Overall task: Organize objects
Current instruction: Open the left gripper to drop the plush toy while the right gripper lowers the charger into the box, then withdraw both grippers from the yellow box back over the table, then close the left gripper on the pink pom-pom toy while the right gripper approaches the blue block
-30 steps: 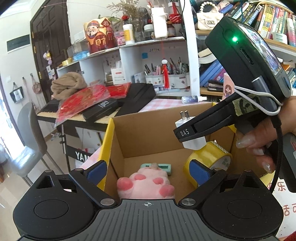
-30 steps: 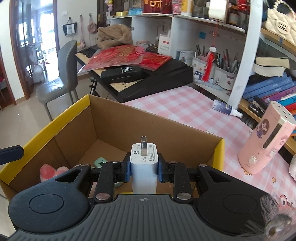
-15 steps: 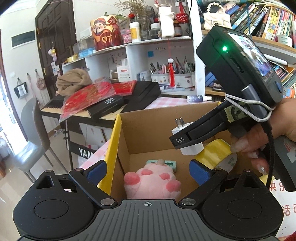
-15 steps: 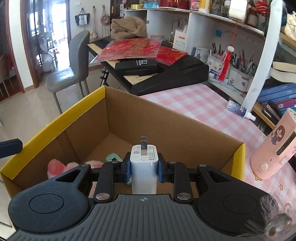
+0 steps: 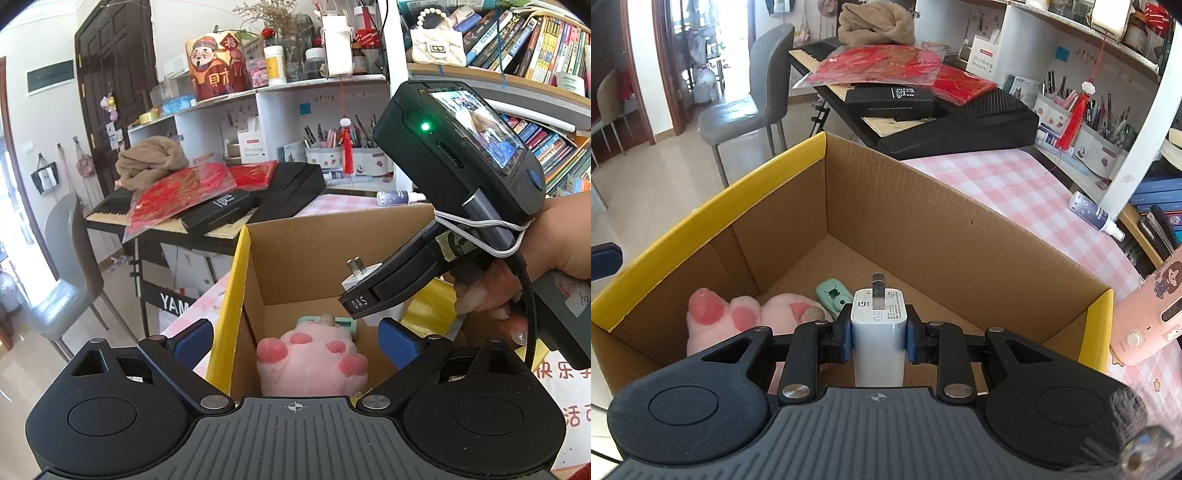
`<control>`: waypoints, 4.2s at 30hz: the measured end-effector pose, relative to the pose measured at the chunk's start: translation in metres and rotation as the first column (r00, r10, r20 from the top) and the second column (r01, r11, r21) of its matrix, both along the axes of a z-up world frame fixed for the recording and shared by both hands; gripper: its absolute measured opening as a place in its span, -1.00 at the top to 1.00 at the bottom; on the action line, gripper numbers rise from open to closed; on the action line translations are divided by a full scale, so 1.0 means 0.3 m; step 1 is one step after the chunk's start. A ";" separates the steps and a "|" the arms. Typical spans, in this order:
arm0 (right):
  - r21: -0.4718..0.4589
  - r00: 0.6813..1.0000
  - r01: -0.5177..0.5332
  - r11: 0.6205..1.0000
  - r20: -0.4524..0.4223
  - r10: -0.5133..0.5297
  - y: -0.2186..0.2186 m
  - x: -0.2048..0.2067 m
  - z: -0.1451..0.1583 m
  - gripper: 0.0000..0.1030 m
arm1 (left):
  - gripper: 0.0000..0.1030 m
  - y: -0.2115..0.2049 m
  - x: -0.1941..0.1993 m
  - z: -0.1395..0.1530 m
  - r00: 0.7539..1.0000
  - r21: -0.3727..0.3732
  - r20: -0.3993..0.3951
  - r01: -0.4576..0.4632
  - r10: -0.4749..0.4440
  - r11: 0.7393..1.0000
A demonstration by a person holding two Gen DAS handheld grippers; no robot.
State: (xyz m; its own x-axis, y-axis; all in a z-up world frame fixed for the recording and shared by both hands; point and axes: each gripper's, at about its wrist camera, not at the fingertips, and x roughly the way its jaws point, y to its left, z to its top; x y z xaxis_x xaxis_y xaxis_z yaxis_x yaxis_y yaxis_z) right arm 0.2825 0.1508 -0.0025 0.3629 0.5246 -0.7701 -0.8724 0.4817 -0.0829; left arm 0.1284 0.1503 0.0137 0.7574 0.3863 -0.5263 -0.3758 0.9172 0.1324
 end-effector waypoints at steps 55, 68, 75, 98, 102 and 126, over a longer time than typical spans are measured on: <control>0.281 0.795 0.533 0.798 0.157 -0.586 -0.563 -0.708 0.118 -0.26 | -0.90 -0.035 -0.420 0.034 0.994 -0.065 0.033 0.111 -0.109 0.992; 0.255 0.734 0.627 0.736 0.125 -0.668 -0.638 -0.835 0.055 -0.49 | -0.91 -0.106 -0.494 -0.004 0.984 -0.067 -0.028 0.174 -0.177 0.982; 0.240 0.706 0.663 0.709 0.115 -0.699 -0.683 -0.881 0.028 -0.55 | -0.91 -0.149 -0.511 -0.023 0.972 -0.075 -0.049 0.224 -0.228 0.972; 0.207 0.521 0.822 0.530 0.102 -0.847 -0.926 -0.922 0.008 -0.62 | -0.91 -0.365 -0.410 -0.040 0.889 -0.092 -0.064 0.447 -0.453 0.890; 0.204 0.493 0.840 0.503 0.103 -0.864 -0.977 -0.909 0.008 -0.62 | -0.91 -0.419 -0.376 -0.040 0.873 -0.091 -0.063 0.478 -0.484 0.874; 0.193 0.536 0.818 0.542 0.083 -0.840 -1.117 -0.611 0.005 -0.66 | -0.91 -0.583 -0.122 -0.041 0.877 -0.074 -0.081 0.469 -0.474 0.880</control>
